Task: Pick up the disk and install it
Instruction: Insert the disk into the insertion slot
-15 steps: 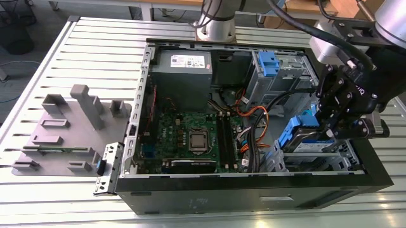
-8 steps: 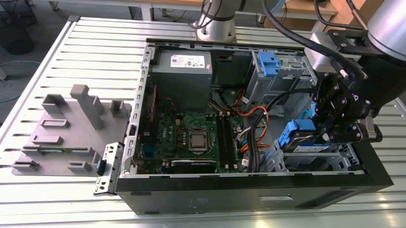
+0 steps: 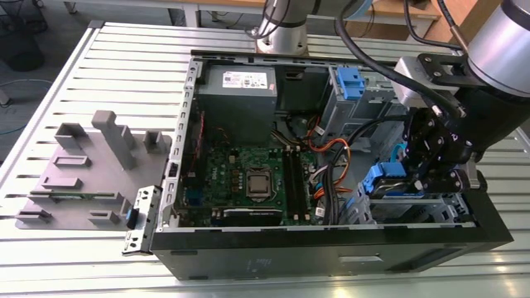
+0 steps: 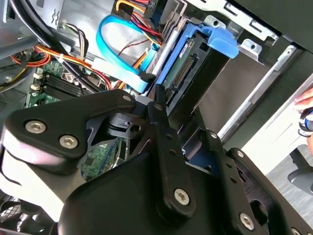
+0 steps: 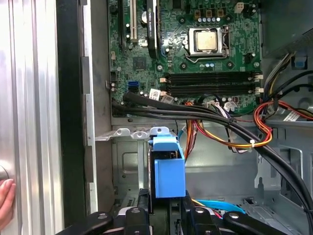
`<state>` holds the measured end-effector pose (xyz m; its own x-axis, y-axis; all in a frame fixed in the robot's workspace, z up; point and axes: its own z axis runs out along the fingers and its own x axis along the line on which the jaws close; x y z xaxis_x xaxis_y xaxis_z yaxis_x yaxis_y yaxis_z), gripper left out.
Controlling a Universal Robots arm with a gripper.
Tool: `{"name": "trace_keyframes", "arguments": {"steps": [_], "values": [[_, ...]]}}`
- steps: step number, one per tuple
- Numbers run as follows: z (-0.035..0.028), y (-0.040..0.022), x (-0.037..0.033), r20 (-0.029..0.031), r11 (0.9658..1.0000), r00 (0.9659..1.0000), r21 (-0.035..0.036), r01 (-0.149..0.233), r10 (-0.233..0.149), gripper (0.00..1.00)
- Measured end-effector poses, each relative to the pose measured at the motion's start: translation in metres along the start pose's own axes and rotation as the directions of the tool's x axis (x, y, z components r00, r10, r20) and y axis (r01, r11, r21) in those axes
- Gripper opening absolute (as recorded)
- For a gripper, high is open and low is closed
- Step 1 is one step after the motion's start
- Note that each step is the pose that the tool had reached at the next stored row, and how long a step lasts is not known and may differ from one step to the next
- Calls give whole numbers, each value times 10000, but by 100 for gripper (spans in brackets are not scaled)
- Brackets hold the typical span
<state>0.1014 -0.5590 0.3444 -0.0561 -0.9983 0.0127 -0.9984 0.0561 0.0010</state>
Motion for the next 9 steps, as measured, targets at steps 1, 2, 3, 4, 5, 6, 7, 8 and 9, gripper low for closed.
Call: {"name": "trace_keyframes", "arguments": {"steps": [1, 2, 3, 4, 5, 6, 7, 8, 9], "values": [[0, 0, 0, 0, 10000, 10000, 0, 0, 0, 35], [0, 0, 0, -2, 10000, 10000, 0, 0, 0, 35], [0, 0, 0, -2, 10000, 10000, -1, 0, 0, 35], [1, 0, 0, -2, 10000, 10000, 0, 0, 0, 35], [1, 0, 0, -2, 10000, 10000, -1, 0, 0, 35], [2, 0, 0, -1, 10000, 10000, -1, 0, 0, 35], [4, 0, -1, 5, 10000, 10000, -1, -1, 1, 35], [7, 1, -2, 14, 10000, 10000, -3, 0, 0, 36], [7, 0, -1, 6, 10000, 10000, -1, 0, 0, 42]]}}
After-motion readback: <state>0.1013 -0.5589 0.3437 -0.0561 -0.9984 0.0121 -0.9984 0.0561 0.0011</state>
